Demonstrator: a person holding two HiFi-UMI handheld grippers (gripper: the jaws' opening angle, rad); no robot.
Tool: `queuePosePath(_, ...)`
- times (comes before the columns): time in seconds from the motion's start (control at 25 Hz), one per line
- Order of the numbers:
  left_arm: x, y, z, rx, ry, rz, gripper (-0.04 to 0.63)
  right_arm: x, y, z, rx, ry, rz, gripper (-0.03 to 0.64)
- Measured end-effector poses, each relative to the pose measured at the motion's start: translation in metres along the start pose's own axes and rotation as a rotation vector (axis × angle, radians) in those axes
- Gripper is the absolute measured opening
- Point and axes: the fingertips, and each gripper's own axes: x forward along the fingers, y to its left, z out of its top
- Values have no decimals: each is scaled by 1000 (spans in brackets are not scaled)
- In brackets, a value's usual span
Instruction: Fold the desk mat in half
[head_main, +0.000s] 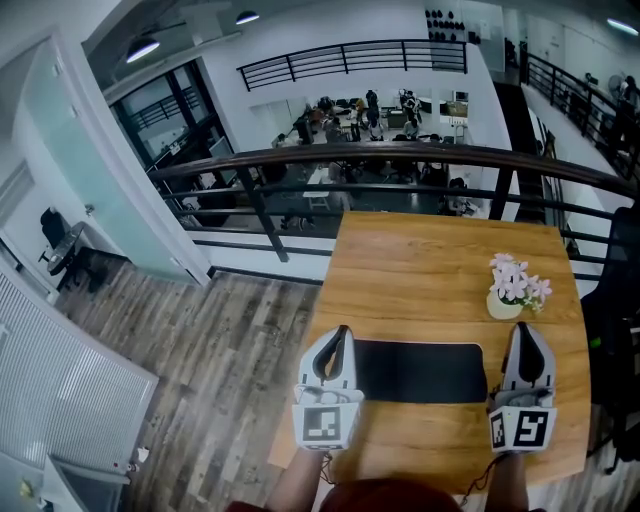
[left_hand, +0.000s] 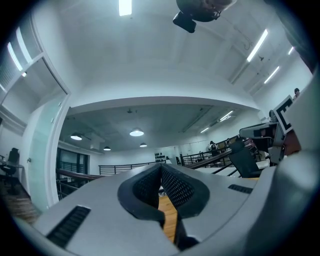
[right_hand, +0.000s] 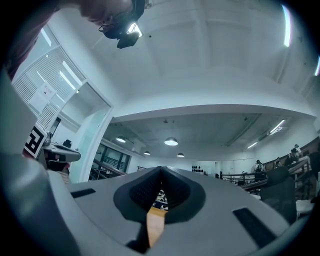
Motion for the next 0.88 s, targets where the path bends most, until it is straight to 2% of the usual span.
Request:
queuePosePath(0.36, 4, 0, 8, -1, -16, -10, 20, 6, 3, -2, -1, 0, 6, 9)
queuePosePath(0.72, 6, 5, -27, 4, 60, -17, 20, 13, 5, -27, 8, 59, 6, 9)
queuePosePath(0.88, 9, 6, -26, -23, 55, -10, 20, 15, 6, -28, 6, 62, 9, 9)
